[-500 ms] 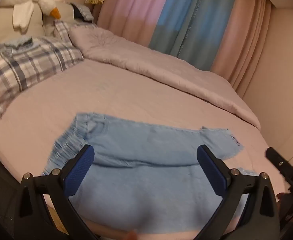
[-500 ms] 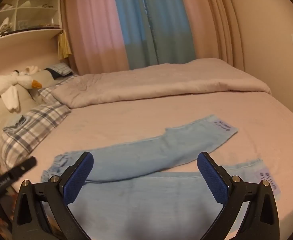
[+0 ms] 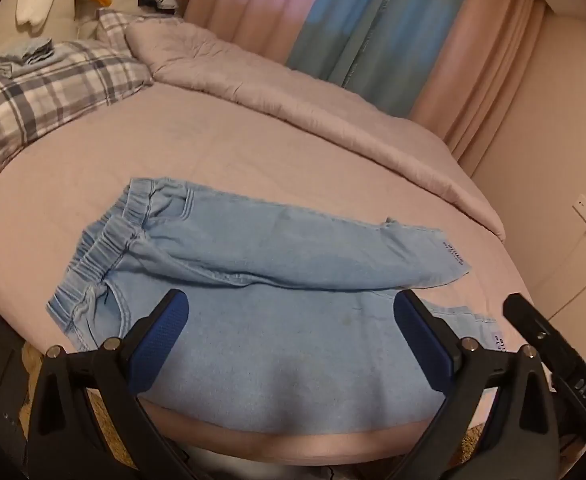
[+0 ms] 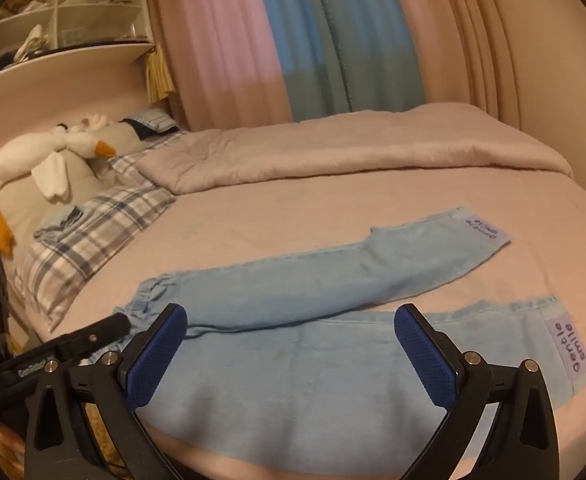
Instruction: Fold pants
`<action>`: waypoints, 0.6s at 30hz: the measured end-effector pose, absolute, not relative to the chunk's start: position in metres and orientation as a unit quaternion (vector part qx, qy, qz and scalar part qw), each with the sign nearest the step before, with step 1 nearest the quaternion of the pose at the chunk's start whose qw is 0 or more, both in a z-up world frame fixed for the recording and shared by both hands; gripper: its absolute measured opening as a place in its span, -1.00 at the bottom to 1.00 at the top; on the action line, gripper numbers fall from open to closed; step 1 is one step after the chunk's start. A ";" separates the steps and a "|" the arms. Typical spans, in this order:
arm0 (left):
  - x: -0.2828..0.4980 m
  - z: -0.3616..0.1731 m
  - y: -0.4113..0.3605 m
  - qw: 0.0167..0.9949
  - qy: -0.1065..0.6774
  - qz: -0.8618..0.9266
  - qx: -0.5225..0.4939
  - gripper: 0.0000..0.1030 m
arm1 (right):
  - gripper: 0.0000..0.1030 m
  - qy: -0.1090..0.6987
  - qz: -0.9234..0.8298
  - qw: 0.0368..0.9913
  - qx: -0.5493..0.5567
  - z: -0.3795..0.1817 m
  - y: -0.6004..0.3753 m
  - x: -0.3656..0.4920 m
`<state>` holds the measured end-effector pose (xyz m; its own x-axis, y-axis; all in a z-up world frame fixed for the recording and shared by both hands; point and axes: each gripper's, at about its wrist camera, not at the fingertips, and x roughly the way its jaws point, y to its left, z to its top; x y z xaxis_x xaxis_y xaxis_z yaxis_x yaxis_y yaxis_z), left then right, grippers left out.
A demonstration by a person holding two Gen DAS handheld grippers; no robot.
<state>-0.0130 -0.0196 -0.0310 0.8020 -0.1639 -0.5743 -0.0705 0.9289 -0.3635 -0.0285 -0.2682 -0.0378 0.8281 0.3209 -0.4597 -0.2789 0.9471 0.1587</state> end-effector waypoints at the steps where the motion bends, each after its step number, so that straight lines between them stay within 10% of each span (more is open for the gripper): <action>1: -0.014 -0.031 -0.019 0.931 0.314 -0.027 -0.184 0.99 | 0.99 0.251 0.156 0.954 0.046 -0.038 -0.265 -0.031; 18: -0.004 -0.042 -0.024 0.919 0.358 -0.024 -0.166 0.97 | 1.00 0.275 0.138 0.950 0.050 -0.037 -0.267 -0.033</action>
<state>-0.0043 -0.0244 -0.0415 0.7430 -0.1622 -0.6493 -0.0755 0.9437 -0.3221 -0.0329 -0.2668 -0.0366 0.8102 0.2908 -0.5089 -0.2355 0.9566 0.1717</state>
